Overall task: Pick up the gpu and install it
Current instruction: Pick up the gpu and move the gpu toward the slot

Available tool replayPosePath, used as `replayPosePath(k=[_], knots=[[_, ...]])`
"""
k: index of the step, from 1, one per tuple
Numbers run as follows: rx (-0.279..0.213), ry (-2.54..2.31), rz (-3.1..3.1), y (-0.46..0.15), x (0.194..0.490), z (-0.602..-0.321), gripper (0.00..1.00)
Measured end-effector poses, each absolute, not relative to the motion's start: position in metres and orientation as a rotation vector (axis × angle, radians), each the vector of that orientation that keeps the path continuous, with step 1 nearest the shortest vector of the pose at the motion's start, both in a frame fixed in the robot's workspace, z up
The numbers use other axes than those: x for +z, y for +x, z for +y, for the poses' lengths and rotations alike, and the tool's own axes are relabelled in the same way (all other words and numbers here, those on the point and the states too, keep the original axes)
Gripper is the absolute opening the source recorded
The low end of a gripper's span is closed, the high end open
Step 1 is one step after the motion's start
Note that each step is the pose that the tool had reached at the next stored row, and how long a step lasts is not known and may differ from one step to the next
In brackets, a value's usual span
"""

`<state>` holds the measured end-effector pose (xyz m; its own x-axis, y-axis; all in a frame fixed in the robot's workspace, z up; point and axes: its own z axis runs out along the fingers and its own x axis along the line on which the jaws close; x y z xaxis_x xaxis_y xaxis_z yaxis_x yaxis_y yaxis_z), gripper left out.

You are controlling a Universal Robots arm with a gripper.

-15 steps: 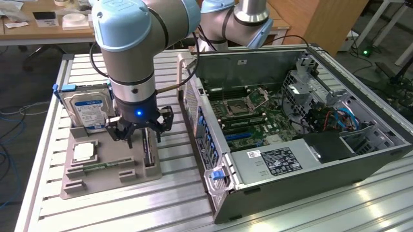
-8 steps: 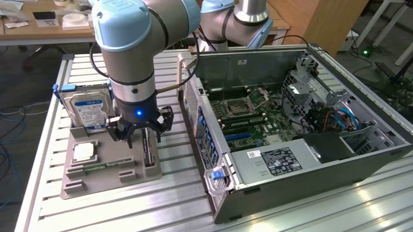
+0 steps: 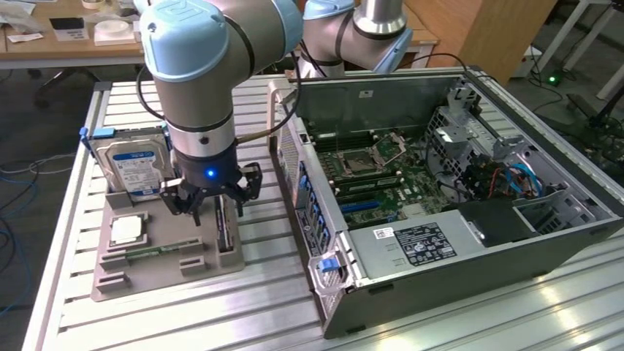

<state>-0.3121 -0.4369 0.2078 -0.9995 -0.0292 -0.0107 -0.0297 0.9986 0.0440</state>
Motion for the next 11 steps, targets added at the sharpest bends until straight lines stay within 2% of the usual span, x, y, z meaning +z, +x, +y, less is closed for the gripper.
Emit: replayPosePath(k=[6, 8, 10, 11], knots=[[0.069, -0.046, 3.130, -0.3120, 0.2078, -0.4369, 0.71], [0.069, -0.046, 3.130, -0.3120, 0.2078, -0.4369, 0.58], [0.069, -0.046, 3.130, -0.3120, 0.2078, -0.4369, 0.58], [0.069, -0.046, 3.130, -0.3120, 0.2078, -0.4369, 0.53]])
